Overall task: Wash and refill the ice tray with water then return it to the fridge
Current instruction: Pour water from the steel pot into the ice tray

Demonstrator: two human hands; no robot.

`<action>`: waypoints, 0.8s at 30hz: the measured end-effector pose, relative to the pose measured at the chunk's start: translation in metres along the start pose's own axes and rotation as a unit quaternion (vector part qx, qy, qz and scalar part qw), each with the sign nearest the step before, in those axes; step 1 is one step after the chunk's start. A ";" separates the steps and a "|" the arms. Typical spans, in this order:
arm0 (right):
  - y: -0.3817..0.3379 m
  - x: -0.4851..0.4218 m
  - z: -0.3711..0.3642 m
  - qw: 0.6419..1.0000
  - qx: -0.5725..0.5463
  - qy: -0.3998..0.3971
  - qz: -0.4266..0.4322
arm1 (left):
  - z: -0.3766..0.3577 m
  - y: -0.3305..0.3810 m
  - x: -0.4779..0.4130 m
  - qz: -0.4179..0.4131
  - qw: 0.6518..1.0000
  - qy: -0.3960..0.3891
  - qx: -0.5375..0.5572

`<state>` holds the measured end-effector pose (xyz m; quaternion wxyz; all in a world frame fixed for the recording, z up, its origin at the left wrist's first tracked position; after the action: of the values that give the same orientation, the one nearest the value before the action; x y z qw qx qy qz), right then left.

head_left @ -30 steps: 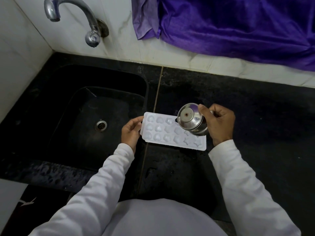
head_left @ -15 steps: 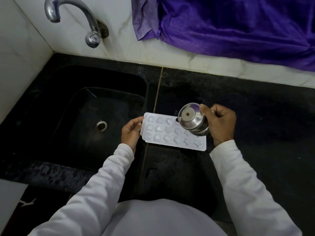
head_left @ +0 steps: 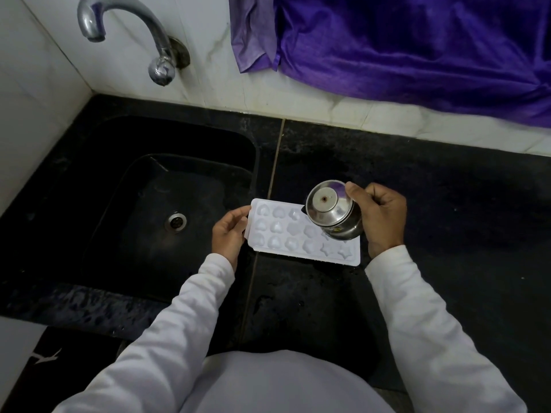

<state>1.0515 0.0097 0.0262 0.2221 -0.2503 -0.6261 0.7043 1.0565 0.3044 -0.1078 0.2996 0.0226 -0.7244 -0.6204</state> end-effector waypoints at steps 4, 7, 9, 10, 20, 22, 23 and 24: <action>-0.003 0.004 -0.011 1.000 0.002 -0.013 0.004 | 0.000 -0.001 -0.002 -0.001 1.000 0.003 0.004; -0.007 0.008 -0.019 1.000 0.010 -0.023 0.016 | 0.001 -0.002 -0.003 -0.002 1.000 0.003 -0.002; -0.010 0.008 -0.023 0.999 0.021 -0.027 0.034 | -0.001 -0.002 -0.003 -0.002 1.000 0.000 0.000; -0.012 0.009 -0.025 0.998 0.026 -0.029 0.042 | 0.000 -0.002 -0.002 0.000 1.000 0.002 0.004; -0.016 0.011 -0.037 0.995 0.053 -0.044 0.070 | -0.001 0.000 -0.001 0.002 1.000 -0.001 0.016; -0.016 0.010 -0.037 0.995 0.055 -0.045 0.072 | -0.001 0.001 -0.001 0.002 1.000 0.000 0.015; -0.016 0.010 -0.037 0.995 0.056 -0.045 0.074 | -0.001 0.001 -0.001 0.003 1.000 0.001 0.015; -0.016 0.010 -0.037 0.995 0.057 -0.045 0.075 | -0.001 0.001 -0.001 0.004 1.000 0.002 0.015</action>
<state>1.0673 0.0466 0.0380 0.1541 -0.2519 -0.5737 0.7640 1.0580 0.3039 -0.1075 0.3028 0.0256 -0.7335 -0.6080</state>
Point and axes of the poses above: each hand's wrist, its own x-axis away from the middle knuckle, its own z-axis out of the back of the hand, y = z × x, the point moved 8 cm from there along -x, towards the middle knuckle, and after that the axes turned 14 degrees about y, right-handed, at the moved point
